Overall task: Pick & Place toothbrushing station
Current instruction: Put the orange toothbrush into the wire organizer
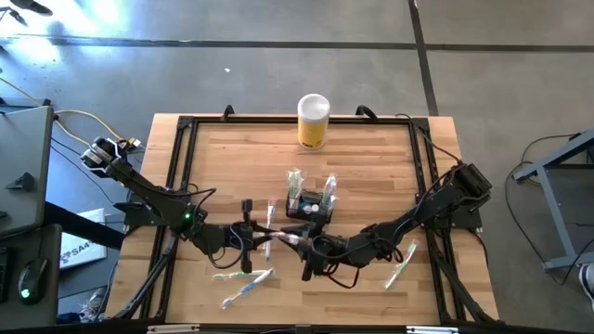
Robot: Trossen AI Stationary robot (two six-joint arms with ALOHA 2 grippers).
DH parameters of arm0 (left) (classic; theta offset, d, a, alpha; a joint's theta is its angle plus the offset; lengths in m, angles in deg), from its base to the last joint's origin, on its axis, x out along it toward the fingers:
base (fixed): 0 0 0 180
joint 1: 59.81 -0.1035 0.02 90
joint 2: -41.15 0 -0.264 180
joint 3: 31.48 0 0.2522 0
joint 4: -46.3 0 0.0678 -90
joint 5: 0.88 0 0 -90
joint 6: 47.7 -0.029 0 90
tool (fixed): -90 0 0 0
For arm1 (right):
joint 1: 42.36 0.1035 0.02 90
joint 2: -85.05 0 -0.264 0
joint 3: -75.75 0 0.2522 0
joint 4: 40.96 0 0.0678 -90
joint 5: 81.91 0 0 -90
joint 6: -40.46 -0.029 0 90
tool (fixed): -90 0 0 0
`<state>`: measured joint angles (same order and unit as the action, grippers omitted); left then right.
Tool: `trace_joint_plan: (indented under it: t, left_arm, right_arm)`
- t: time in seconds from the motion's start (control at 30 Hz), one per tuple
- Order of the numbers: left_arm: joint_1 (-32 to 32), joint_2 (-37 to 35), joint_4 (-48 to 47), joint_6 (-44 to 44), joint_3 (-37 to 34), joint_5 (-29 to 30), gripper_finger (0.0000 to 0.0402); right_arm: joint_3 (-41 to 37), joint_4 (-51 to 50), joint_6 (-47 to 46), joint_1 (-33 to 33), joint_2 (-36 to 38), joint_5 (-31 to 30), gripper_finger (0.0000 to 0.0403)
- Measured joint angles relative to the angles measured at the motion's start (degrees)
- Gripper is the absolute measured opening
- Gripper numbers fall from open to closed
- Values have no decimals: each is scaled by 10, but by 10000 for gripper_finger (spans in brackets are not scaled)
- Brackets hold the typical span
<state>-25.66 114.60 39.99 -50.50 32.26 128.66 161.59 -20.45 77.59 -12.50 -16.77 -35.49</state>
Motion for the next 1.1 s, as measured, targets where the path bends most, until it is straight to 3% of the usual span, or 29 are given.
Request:
trace_joint_plan:
  t: [0.17,0.4,0.6,0.7,0.9,1.1]
  left_arm:
    - [0,0,-7,-7,0,-3,19]
    - [-1,0,-27,5,0,-1,80]
    - [0,0,-35,57,0,-15,144]
    - [0,0,-43,87,0,-31,176]
    - [0,0,-48,91,0,-32,219]
    - [0,0,-64,92,0,-32,227]
  right_arm:
    - [0,-10,20,2,0,7,18]
    - [0,-35,36,10,-2,7,13]
    - [0,-91,-18,27,-1,-7,12]
    - [0,-146,-40,41,8,-57,11]
    - [0,-343,-238,54,70,-96,10]
    - [0,-563,-519,50,151,-44,10]
